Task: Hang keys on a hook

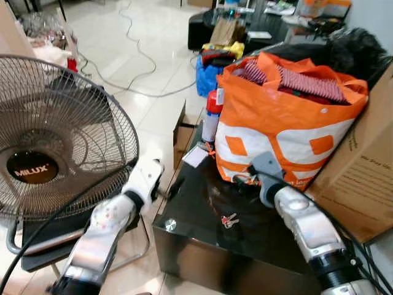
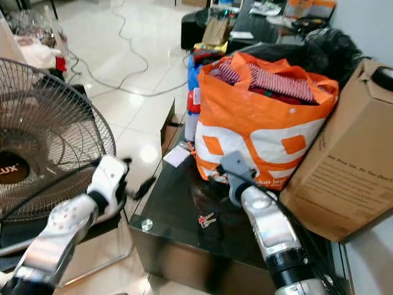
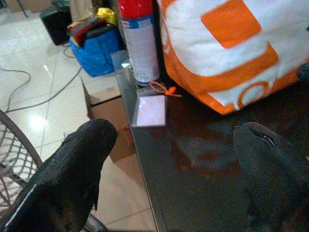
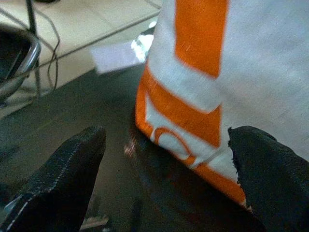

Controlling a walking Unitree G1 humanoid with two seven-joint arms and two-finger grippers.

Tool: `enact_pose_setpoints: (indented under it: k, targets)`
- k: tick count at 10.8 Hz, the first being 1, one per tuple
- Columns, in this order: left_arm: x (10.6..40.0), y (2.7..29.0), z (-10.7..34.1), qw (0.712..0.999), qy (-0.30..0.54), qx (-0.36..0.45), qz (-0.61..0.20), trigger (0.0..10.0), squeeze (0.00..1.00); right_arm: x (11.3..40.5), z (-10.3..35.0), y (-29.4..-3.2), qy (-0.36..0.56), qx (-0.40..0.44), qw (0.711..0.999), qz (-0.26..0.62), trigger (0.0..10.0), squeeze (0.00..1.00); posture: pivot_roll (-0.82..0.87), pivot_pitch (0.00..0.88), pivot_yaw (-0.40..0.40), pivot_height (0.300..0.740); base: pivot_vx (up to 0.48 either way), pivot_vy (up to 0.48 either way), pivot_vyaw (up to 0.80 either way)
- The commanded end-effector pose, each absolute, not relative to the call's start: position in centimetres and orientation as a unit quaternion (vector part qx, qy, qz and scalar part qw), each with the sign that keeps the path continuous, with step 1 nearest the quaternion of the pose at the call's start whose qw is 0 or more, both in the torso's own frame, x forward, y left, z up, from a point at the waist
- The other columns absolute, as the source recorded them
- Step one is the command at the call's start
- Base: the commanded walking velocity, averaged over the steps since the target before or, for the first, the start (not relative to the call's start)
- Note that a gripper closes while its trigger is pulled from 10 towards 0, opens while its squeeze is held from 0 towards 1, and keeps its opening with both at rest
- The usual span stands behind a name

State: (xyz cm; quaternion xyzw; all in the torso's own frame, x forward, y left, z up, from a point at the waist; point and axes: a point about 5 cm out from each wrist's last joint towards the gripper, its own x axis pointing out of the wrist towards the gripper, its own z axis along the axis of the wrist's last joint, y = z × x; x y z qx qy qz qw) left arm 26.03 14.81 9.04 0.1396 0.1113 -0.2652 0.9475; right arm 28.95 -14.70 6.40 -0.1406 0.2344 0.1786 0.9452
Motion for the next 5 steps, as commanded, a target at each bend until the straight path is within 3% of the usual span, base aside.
enact_pose_setpoints:
  k: [1,5]
  targets:
    - [25.4,14.2,9.3,0.94,0.112,0.142,-0.291,10.0,0.22,28.4,5.9,-14.8,0.249,-0.148,0.939,0.184,10.0,1.0,-0.12,0.0,-0.078,0.74,0.0,0.0,0.0]
    - [21.3,15.0,7.9,0.904,0.182,0.148,-0.357,10.0,0.21,27.4,3.4,-13.5,0.287,-0.137,0.927,0.197,10.0,1.0,-0.08,0.0,-0.106,0.74,0.0,0.0,0.0]
